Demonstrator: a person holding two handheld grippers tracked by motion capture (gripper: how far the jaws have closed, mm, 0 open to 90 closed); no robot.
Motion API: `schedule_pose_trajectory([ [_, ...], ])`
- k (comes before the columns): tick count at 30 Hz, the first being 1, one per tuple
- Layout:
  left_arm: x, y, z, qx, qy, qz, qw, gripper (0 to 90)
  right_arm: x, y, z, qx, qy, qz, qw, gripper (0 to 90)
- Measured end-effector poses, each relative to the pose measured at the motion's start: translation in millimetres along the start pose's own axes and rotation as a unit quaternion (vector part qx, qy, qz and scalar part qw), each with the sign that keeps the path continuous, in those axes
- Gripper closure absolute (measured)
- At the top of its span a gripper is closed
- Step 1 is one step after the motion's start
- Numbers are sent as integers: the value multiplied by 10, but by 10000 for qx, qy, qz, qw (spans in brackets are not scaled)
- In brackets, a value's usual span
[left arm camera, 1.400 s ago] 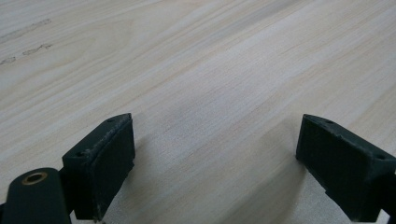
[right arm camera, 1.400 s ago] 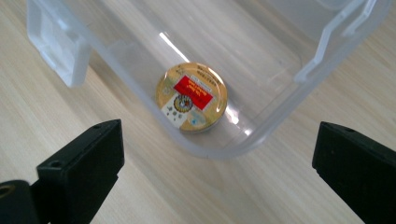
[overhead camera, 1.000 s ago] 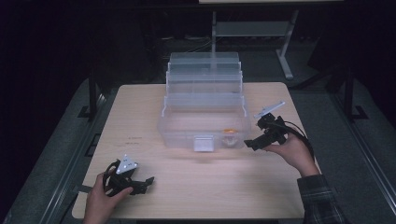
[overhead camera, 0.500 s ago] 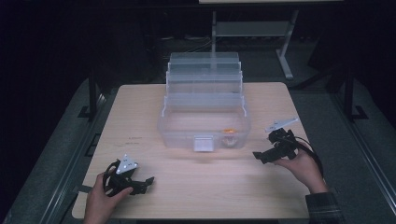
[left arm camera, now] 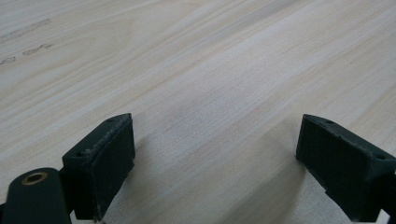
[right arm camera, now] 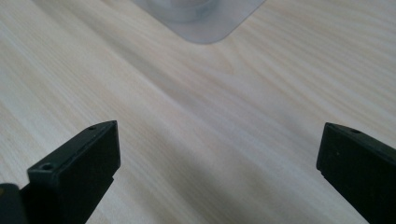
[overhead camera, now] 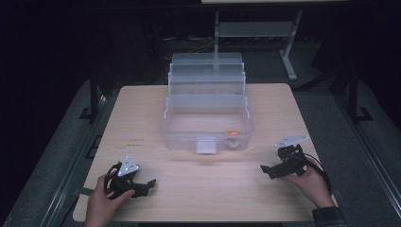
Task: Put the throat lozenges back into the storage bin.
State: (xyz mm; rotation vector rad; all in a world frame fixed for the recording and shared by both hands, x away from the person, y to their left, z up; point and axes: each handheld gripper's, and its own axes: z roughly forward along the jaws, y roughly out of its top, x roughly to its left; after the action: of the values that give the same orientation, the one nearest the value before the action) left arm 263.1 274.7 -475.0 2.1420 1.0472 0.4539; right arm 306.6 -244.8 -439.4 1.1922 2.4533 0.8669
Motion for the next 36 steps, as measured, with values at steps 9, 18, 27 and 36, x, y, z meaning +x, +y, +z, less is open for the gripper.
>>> schedule_pose_trajectory([
  [9, 0, 0, 0, 0, 4, 1, 10000, 108, 53, -217, 40, -27, -31, 27, 10000, 0],
  [18, -1, 0, 1, -4, 2, -4, 10000, 107, 36, -404, 35, -106, -150, 144, 9997, 0],
  [27, 0, 0, 1, -1, 3, -1, 10000, 108, 37, -565, 50, -211, -133, 288, 9993, 0],
  [36, 0, 0, 0, 0, 3, 1, 10000, 107, 42, -651, 44, -497, -134, 299, 9982, 0],
])
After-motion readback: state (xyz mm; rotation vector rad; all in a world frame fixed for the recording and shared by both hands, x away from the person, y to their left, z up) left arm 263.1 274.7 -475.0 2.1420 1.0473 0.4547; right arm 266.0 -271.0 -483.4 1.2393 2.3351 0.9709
